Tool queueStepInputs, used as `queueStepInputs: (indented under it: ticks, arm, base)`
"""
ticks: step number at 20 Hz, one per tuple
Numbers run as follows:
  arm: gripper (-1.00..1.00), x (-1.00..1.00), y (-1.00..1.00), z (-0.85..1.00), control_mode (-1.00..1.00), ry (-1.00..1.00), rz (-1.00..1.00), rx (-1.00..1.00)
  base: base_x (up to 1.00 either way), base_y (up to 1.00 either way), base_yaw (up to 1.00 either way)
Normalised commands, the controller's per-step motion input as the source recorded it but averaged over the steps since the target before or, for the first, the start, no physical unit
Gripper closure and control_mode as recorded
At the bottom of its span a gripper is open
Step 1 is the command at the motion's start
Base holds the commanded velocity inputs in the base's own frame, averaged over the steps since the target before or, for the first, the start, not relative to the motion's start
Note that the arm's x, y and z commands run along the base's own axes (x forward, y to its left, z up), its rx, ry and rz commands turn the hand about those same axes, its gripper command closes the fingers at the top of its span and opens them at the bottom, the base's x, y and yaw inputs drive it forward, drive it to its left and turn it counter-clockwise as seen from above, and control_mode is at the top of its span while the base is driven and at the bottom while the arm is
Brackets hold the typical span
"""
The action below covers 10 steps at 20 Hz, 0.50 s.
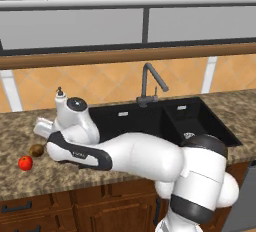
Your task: Put the colander in the sink, put the pear, apple, orange in the colander, and turn on the sink faucet and pour water over the colander.
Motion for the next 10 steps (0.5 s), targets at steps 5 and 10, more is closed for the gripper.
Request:
queueStepInputs:
  ticks: [5, 10]
  arm:
    - [-1.00, 0.31, 0.42, -0.03, -1.00, 0.22, -0.14, 0.00]
    - [-1.00, 0.16, 0.23, -0.20, -1.00, 0.14, -0.01, 0.00]
  base:
    - [0.00, 0.00, 0.00]
    - [0.00, 0.00, 0.00]
